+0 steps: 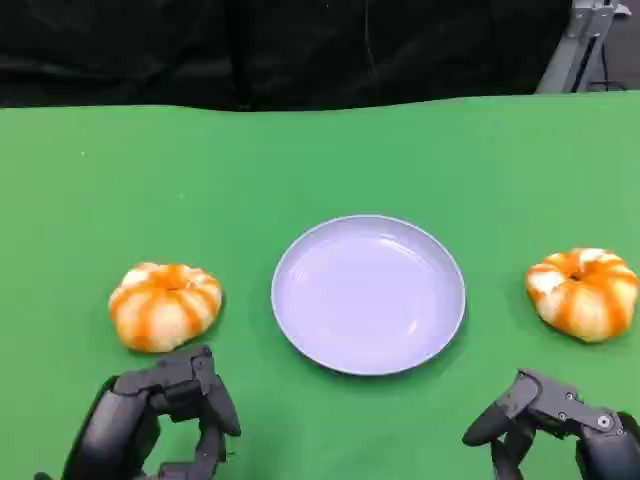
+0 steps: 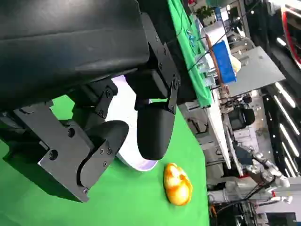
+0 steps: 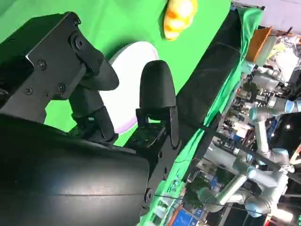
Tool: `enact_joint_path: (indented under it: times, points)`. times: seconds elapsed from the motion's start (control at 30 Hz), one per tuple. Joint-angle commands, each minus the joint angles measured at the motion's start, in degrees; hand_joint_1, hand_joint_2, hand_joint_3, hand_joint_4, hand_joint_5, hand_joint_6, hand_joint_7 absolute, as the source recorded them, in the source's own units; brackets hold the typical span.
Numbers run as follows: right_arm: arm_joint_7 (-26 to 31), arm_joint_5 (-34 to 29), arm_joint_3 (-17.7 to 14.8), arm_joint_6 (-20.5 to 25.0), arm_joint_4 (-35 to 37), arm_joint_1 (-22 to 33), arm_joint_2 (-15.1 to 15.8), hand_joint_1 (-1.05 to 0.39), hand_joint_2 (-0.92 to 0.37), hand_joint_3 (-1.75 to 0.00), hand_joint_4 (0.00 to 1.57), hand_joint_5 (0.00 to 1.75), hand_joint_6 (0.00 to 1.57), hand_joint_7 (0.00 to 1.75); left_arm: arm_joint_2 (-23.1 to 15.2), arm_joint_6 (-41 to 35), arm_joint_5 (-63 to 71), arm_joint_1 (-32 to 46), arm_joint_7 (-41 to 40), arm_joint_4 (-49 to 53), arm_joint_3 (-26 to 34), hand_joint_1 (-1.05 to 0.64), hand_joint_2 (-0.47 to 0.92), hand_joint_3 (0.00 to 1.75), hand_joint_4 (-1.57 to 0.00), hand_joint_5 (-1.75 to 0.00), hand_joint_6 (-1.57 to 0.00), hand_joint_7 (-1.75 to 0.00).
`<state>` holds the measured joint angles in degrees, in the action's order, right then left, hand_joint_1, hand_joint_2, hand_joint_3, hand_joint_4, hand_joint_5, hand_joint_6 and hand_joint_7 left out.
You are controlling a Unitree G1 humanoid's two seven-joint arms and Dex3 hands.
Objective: Grasp the bread from the table and place it into the plate.
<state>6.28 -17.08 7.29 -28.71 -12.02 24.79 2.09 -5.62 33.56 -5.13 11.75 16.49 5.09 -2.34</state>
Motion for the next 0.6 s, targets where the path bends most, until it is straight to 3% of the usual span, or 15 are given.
enact_joint_path:
  times: [0.03, 0.6]
  points:
    - [0.3, 0.6, -0.5, -0.3, 0.7, -0.2, 0.3, 0.16, -0.29, -1.40, 0.84, 1.69, 0.82, 1.26, -0.5, 1.3, -0.1, -0.3, -0.1, 0.6, 0.6, 0.02, 0.27, 1.53, -0.88, -1.72, -0.86, -1.52]
    - [0.4, 0.5, -0.5, -0.5, 1.0, -0.3, 0.3, 0.15, -0.29, -1.39, 0.84, 1.69, 0.82, 1.27, -0.5, 1.6, 0.1, -0.4, -0.3, 0.8, 0.6, 0.02, 0.28, 1.53, -0.89, -1.72, -0.85, -1.53]
